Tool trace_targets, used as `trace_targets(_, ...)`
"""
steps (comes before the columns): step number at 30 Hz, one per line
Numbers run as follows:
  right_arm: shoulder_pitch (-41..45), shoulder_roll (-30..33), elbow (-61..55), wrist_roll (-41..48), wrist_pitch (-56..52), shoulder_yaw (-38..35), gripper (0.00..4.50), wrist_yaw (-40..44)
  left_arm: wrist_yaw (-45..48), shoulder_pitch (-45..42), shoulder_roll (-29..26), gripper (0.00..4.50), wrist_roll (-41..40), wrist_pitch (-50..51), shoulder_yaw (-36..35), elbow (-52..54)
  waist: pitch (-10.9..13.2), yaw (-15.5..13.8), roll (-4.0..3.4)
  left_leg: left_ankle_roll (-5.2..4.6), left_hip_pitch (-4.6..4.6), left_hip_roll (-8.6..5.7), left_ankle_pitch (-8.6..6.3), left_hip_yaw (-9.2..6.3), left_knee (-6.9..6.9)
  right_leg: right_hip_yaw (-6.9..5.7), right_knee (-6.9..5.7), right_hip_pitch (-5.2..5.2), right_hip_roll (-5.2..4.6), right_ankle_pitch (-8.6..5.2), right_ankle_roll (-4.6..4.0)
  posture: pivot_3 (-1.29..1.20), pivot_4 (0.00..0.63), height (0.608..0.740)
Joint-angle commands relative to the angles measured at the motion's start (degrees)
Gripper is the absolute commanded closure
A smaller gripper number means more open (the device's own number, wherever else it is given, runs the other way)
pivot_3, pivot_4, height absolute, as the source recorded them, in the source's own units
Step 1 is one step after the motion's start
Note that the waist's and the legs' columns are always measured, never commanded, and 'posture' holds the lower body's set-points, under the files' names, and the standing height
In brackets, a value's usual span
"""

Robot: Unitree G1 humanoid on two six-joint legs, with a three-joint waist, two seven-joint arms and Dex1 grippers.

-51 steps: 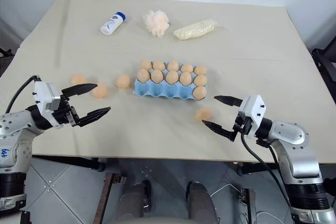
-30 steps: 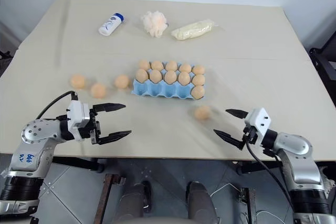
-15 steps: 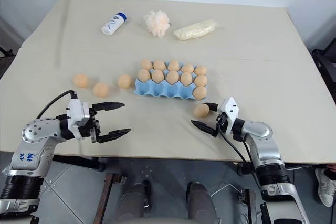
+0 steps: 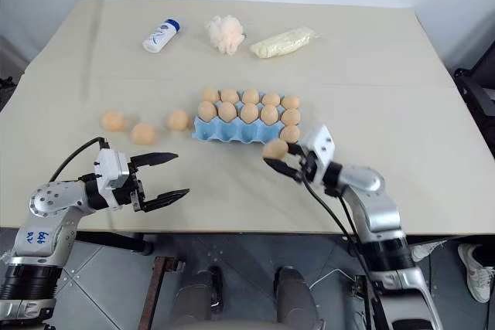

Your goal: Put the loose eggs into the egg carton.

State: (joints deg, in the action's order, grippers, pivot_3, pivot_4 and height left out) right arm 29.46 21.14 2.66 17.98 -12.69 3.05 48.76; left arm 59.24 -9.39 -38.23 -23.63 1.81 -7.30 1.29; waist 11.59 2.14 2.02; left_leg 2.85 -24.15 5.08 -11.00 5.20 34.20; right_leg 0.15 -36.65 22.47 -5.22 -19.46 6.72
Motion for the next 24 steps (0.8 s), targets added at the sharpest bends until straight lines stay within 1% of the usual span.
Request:
trace_targets(1,3.4,-0.3,3.6,-2.6,1.0,0.1,2.55,-2.8,-0.7,0.6,0.2,0.00,0.4,-1.0,-0.7,0.9,0.0,-0.2,0.02,0.00,0.00,0.01,0.00,0.00,0.00,0.00,0.02,0.01,0.02,0.00,-0.01,0.00,0.150,0.740)
trace_targets(3,5.1,-0.4,6.5,-3.8,2.4,0.5,2.55,-3.0,-0.9,0.9,0.3,0.00,0.6,-1.0,-0.6,1.1,0.0,-0.4,0.02,0.00,-0.01,0.00,-0.01,0.05,-0.01,0.01,0.09,0.01,-0.01,-0.01,-0.01,0.00,0.150,0.740)
trace_targets(5,5.6,-0.4,8.2,-3.9,3.6,0.6,1.85,-2.0,-1.1,1.1,0.2,0.00,0.6,-0.9,-0.8,1.4,0.0,-0.5,0.02,-0.04,-0.07,-0.02,-0.04,0.11,-0.01,0.01,0.15,0.04,-0.06,0.00,0.00,0.00,0.150,0.740)
trace_targets(6,5.6,-0.3,8.6,-4.0,4.5,0.8,1.64,-1.3,-1.3,1.2,0.0,0.00,0.6,-0.9,-1.0,1.4,0.0,-0.5,0.02,-0.05,-0.10,-0.02,-0.06,0.17,-0.01,0.01,0.17,0.06,-0.08,0.00,0.00,0.00,0.150,0.740)
trace_targets(7,5.3,-0.2,8.3,-3.9,4.5,1.0,1.26,-0.8,-1.3,1.2,-0.1,0.00,0.5,-0.9,-1.2,1.4,0.0,-0.5,0.02,-0.06,-0.10,-0.02,-0.08,0.23,-0.01,0.00,0.17,0.08,-0.09,0.00,0.00,0.00,0.150,0.740)
trace_targets(8,4.9,-0.1,7.7,-3.9,4.8,1.2,1.00,-0.4,-1.4,1.3,-0.3,0.00,0.5,-0.9,-1.5,1.3,0.0,-0.4,0.02,-0.07,-0.10,-0.02,-0.10,0.29,-0.01,0.00,0.17,0.11,-0.09,0.01,0.01,0.00,0.150,0.740)
trace_targets(9,4.6,0.0,7.2,-3.9,4.9,1.1,0.55,-0.2,-1.5,1.4,-0.5,0.00,0.5,-0.9,-1.8,1.2,0.0,-0.4,0.02,-0.07,-0.10,-0.01,-0.10,0.30,-0.02,-0.01,0.16,0.12,-0.08,0.01,0.02,0.00,0.150,0.740)
trace_targets(10,4.2,0.2,6.6,-3.9,4.8,1.0,0.20,0.0,-1.6,1.4,-0.6,0.00,0.5,-0.9,-2.0,1.0,0.0,-0.3,0.02,-0.06,-0.09,0.01,-0.10,0.31,-0.02,-0.01,0.16,0.13,-0.07,0.01,0.02,0.00,0.150,0.740)
trace_targets(11,3.9,0.4,5.9,-3.7,5.2,0.7,0.02,0.3,-1.8,1.5,-0.6,0.00,0.6,-0.8,-2.2,1.0,0.0,-0.2,0.02,-0.06,-0.09,0.03,-0.10,0.32,-0.02,0.00,0.14,0.15,-0.05,0.01,0.02,0.00,0.150,0.740)
trace_targets(13,2.8,1.4,3.9,-2.8,5.2,-0.1,0.02,1.4,-2.4,1.8,-0.6,0.00,0.4,-0.6,-3.0,0.9,0.0,-0.2,0.02,-0.05,-0.07,0.08,-0.10,0.32,-0.02,0.00,0.11,0.15,0.01,0.01,0.02,0.00,0.150,0.740)
trace_targets(18,-2.9,5.4,-2.4,2.1,5.9,-1.6,0.02,8.9,-3.7,4.5,-0.8,0.00,-3.4,3.1,-7.7,1.9,0.0,-0.3,0.02,-0.04,-0.08,0.09,-0.11,0.33,-0.02,0.01,0.12,0.15,0.00,0.01,0.02,0.00,0.150,0.740)
trace_targets(21,-7.7,8.7,-3.5,2.9,8.6,-1.5,0.02,14.0,-6.4,8.3,-0.9,0.00,-3.1,3.3,-12.1,1.8,0.0,-0.3,0.03,-0.01,-0.06,0.13,-0.15,0.33,-0.02,0.01,0.15,0.14,0.03,0.00,0.01,0.00,0.150,0.740)
trace_targets(24,-10.2,9.9,-3.1,3.3,11.2,-1.3,0.02,16.6,-8.9,11.5,-0.5,0.00,-3.1,3.3,-16.1,1.6,0.0,-0.1,0.03,-0.01,-0.04,0.14,-0.16,0.35,-0.01,0.02,0.17,0.14,0.03,0.00,0.01,0.00,0.150,0.740)
